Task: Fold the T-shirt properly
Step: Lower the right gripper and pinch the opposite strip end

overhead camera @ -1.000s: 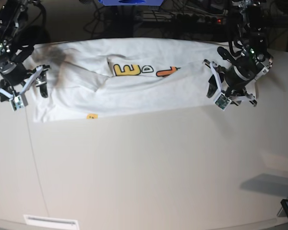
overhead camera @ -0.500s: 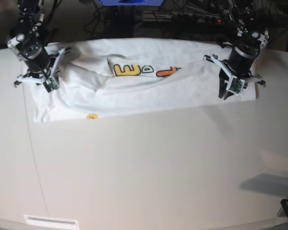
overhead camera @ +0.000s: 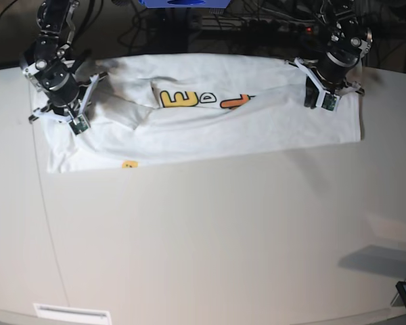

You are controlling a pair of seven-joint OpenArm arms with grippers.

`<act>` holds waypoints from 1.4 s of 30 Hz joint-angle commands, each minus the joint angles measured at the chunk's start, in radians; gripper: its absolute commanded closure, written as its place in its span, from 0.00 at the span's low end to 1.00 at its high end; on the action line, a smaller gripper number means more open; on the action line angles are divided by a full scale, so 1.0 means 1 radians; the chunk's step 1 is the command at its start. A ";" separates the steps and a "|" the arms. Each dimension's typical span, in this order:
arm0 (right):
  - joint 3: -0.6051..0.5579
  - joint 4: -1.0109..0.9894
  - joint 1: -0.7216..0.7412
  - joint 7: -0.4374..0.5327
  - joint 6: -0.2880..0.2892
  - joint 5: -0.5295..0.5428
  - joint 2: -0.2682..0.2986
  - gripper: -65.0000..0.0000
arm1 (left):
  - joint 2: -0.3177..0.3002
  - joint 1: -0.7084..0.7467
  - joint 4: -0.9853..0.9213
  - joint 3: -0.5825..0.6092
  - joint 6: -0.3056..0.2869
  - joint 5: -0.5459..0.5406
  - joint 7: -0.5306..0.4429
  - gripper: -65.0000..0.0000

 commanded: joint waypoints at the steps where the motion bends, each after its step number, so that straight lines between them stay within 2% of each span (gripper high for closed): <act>1: 0.005 -0.002 0.011 0.020 -0.005 0.007 0.002 0.98 | -0.023 -0.008 -0.003 -0.002 0.008 -0.016 -0.026 0.93; 3: 0.005 -0.049 0.028 0.020 -0.005 0.007 0.005 0.98 | -0.044 -0.040 -0.034 0.001 0.008 -0.005 -0.022 0.93; 7: 0.006 -0.131 0.062 0.022 -0.005 0.007 0.007 0.98 | -0.046 -0.120 -0.106 0.010 0.008 0.147 -0.028 0.93; 10: 0.011 -0.161 0.092 0.022 -0.005 0.007 0.009 0.98 | -0.049 -0.173 -0.146 0.077 0.008 0.222 -0.028 0.93; 14: 0.052 -0.197 0.143 0.022 -0.005 0.006 0.010 0.98 | -0.049 -0.247 -0.189 0.140 0.008 0.263 -0.020 0.93; 22: 0.074 -0.276 0.201 0.022 -0.005 0.006 0.087 0.98 | -0.023 -0.308 -0.215 0.263 0.008 0.381 -0.019 0.93; 26: 0.077 -0.287 0.215 0.022 -0.005 0.007 0.101 0.98 | 0.008 -0.299 -0.207 0.271 0.008 0.392 0.000 0.93; 29: 0.098 -0.289 0.215 0.022 -0.005 0.006 0.113 0.98 | 0.009 -0.275 -0.166 0.274 0.008 0.385 0.043 0.93; 35: 0.101 -0.318 0.215 0.025 -0.005 0.007 0.153 0.98 | 0.011 -0.219 -0.066 0.272 0.008 0.394 0.049 0.93; 42: 0.100 -0.312 0.221 0.025 -0.005 0.007 0.150 0.98 | 0.006 -0.222 -0.064 0.261 0.008 0.394 0.050 0.93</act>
